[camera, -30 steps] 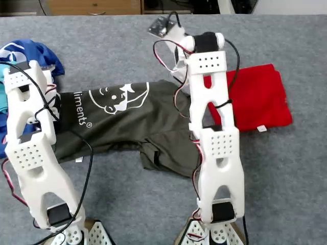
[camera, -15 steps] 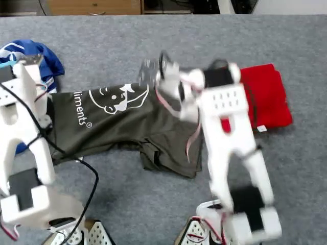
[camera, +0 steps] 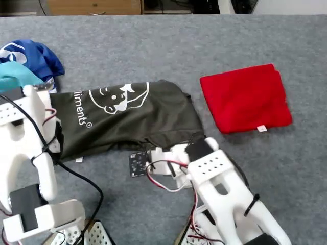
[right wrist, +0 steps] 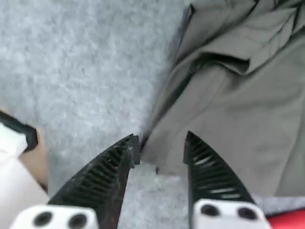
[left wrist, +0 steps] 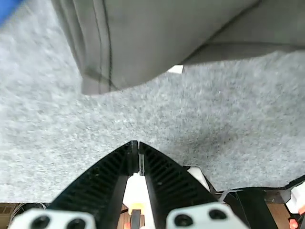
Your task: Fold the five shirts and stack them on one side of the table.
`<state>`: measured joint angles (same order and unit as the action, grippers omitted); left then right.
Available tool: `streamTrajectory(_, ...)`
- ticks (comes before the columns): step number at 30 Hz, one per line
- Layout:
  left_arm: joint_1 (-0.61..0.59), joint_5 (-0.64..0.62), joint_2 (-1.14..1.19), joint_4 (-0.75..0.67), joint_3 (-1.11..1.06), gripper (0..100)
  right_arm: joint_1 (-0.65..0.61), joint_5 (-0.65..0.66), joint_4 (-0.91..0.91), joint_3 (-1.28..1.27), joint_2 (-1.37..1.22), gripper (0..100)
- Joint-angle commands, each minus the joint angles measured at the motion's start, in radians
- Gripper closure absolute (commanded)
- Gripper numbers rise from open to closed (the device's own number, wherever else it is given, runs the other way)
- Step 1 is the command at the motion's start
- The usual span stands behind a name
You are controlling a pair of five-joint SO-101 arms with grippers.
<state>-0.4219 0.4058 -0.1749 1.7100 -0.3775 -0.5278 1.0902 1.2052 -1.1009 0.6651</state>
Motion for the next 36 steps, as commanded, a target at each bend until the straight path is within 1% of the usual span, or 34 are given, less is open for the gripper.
streamTrajectory(1,0.003,0.002,-0.056,-0.051,-0.08,98,-0.033,-0.026,-0.106,-0.035,-0.015,81.4)
streamTrajectory(4,0.002,0.002,-0.084,-0.084,-0.146,98,-0.033,-0.051,-0.218,-0.039,-0.127,81.4)
streamTrajectory(7,0.002,0.0,-0.113,-0.087,-0.186,98,-0.031,-0.052,-0.308,-0.008,-0.277,81.6)
streamTrajectory(11,0.0,0.0,-0.154,-0.084,-0.215,98,-0.027,-0.054,-0.253,0.12,-0.433,82.0)
streamTrajectory(12,0.0,0.0,-0.165,-0.083,-0.219,98,-0.013,-0.054,-0.252,0.14,-0.461,83.6)
streamTrajectory(16,0.0,0.003,-0.209,-0.08,-0.239,98,0.045,-0.052,-0.256,0.179,-0.49,99.5)
streamTrajectory(19,0.0,0.003,-0.239,-0.08,-0.252,98,0.074,-0.052,-0.276,0.18,-0.49,98.0)
streamTrajectory(22,0.0,0.003,-0.254,-0.08,-0.255,98,0.084,-0.054,-0.287,0.197,-0.493,99.8)
streamTrajectory(25,0.0,0.003,-0.255,-0.078,-0.253,98,0.096,-0.054,-0.233,0.272,-0.495,99.7)
streamTrajectory(29,0.002,0.003,-0.255,-0.051,-0.241,98,0.113,-0.046,-0.071,0.483,-0.498,99.7)
streamTrajectory(33,0.0,0.003,-0.255,-0.044,-0.216,98,0.119,0.038,0.097,0.743,-0.581,99.7)
streamTrajectory(36,-0.002,0.002,-0.255,-0.043,-0.18,98,0.116,0.114,0.158,0.937,-0.713,99.7)
